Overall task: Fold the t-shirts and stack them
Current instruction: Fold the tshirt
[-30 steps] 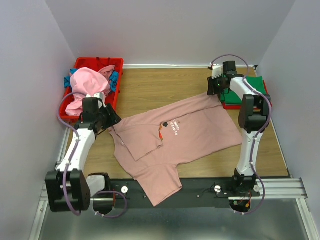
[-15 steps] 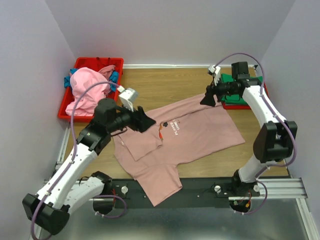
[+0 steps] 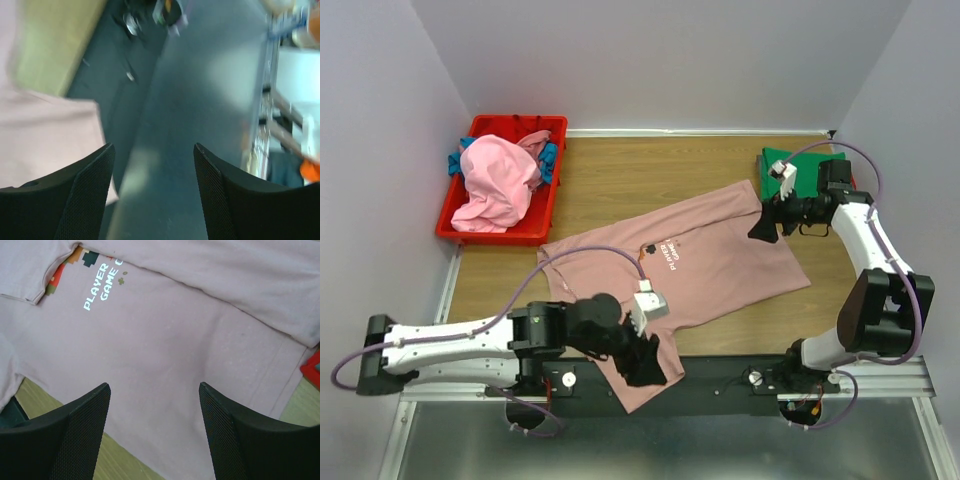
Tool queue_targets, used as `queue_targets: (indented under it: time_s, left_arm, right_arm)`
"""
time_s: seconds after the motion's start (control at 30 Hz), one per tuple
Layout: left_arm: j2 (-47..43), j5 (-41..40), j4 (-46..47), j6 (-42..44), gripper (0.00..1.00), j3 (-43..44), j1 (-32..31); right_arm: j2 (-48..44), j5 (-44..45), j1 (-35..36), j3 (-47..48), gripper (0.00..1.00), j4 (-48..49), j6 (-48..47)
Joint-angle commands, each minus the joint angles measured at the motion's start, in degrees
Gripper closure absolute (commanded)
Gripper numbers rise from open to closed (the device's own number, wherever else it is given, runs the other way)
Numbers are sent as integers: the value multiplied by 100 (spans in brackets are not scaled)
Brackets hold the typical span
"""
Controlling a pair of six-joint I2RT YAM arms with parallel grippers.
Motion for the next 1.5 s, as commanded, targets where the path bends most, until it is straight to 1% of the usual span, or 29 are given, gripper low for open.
queue_targets:
  time_s: [0.0,0.07,0.1,0.13,0.17,0.3,0.37,0.4,0.5,0.6,0.73,0.87,1.17,1.3,1.43,1.47]
  left_arm:
    - [755,-1086,-549,-714,29,234,-1127]
    - [1100,-1437,-918,-916,29,375,-1498]
    - [1415,-1639,-1015,-987,30,471,-1761]
    - [1575,-1728,-1103,-1040,30,516,-1764]
    - [1733,-1825,-1252,-1145,31,603,-1999]
    - [2689,-1896,-1587,-1225,33,762,-2440]
    - [2946,-2001,-1771,-1251,33,876,-2633]
    - [3139,-2001,-1807,-1277,35,903,-2669]
    - [3359,-1967,-1877,-1304,41,938,-2713]
    - [3500,-1914,-1948,-1339,51,894,-2722]
    - [3729,-1931,-2088,-1409,51,955,-2722]
    - [4036,-2160,-2457,-1462,52,1122,-2713]
    - [4388,-2309,-2677,-1462,53,1272,-2687]
    - [4450,-2380,-2774,-1462,57,1263,-2626]
    - [4450,-2397,-2774,-1427,66,1272,-2590]
    - [4468,-2397,-2765,-1436,66,1263,-2590]
  right_arm:
    - [50,-68,4,-120,21,64,76]
    - [59,-51,-5,-155,21,73,76]
    - [77,-59,-5,-182,21,90,76]
    - [77,-60,-5,-208,21,90,76]
    - [86,-60,-5,-234,22,99,67]
    - [182,-51,-14,-270,21,117,76]
    - [226,-51,-14,-278,21,117,67]
    - [235,-51,-14,-287,21,117,67]
    - [262,-77,-14,-314,21,117,67]
    - [297,-95,-14,-322,21,117,59]
    - [305,-95,-23,-331,21,117,58]
    - [305,-103,-14,-331,21,117,50]
    - [314,-121,-14,-331,21,108,50]
    - [314,-130,-14,-340,21,108,50]
    - [314,-147,-14,-340,21,108,50]
    - [314,-147,-14,-331,21,108,50]
